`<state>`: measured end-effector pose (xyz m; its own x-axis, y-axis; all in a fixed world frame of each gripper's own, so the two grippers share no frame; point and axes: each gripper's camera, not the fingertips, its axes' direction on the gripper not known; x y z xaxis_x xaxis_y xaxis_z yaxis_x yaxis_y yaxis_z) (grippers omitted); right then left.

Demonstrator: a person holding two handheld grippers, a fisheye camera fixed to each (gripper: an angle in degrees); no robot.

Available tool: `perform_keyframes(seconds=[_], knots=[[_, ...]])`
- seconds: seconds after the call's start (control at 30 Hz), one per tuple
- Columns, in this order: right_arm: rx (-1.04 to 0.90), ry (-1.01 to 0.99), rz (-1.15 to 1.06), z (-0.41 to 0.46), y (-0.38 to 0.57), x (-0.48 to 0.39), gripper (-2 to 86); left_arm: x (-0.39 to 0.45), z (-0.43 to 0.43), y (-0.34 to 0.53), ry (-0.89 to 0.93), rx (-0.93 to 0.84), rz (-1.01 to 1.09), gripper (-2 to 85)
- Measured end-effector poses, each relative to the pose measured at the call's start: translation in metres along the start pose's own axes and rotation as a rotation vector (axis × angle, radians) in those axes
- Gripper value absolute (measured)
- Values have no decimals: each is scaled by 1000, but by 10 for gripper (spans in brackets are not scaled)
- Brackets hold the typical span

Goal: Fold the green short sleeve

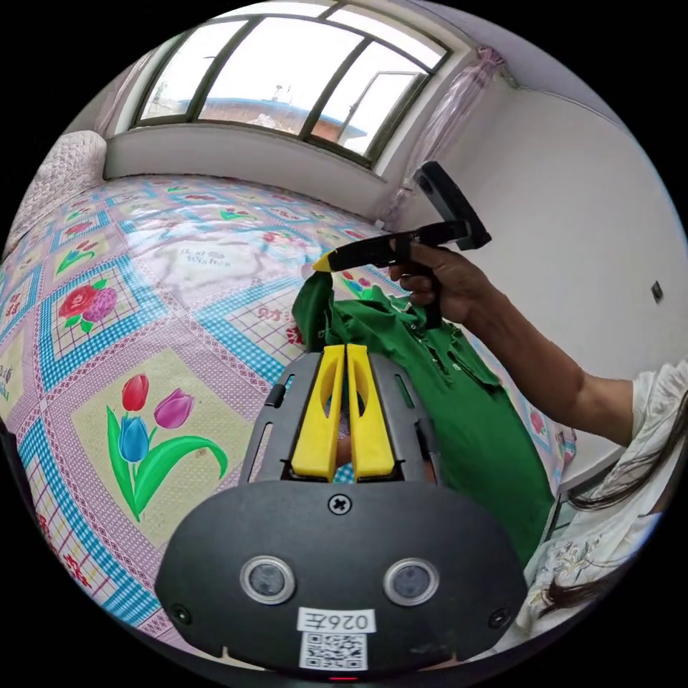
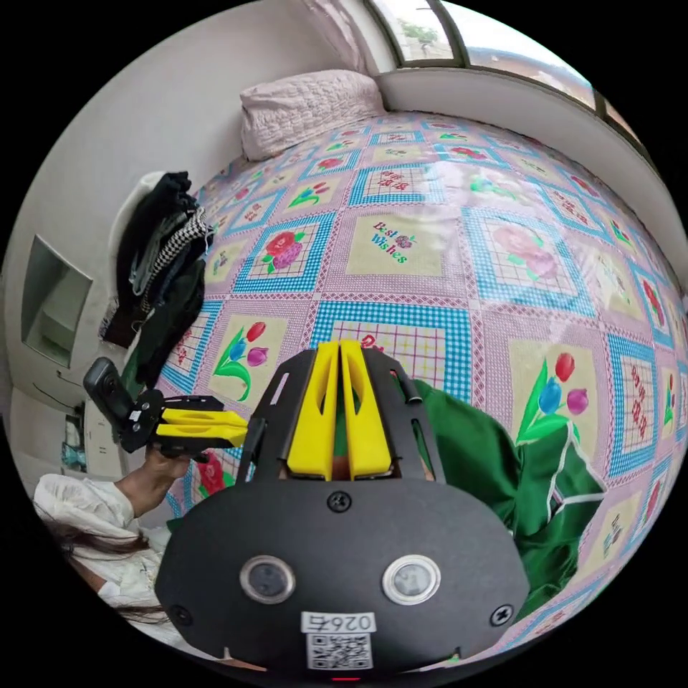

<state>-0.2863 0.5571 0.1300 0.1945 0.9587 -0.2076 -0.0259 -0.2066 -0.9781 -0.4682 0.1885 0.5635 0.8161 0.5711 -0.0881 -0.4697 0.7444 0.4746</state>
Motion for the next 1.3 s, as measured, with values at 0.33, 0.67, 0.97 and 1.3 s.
perform_keyframes(seconds=[0.33,0.67,0.97,1.3], knots=[[149,-49,295,-60,154,91,-15,100,41,6,-19,-216,353,-6],[101,-51,407,-68,206,135,-6,105,66,0,108,-400,313,-7],[130,30,376,-93,215,123,2,60,17,-36,219,-206,186,-10],[18,50,278,-65,193,95,-9,28,178,-165,55,-383,144,-10]])
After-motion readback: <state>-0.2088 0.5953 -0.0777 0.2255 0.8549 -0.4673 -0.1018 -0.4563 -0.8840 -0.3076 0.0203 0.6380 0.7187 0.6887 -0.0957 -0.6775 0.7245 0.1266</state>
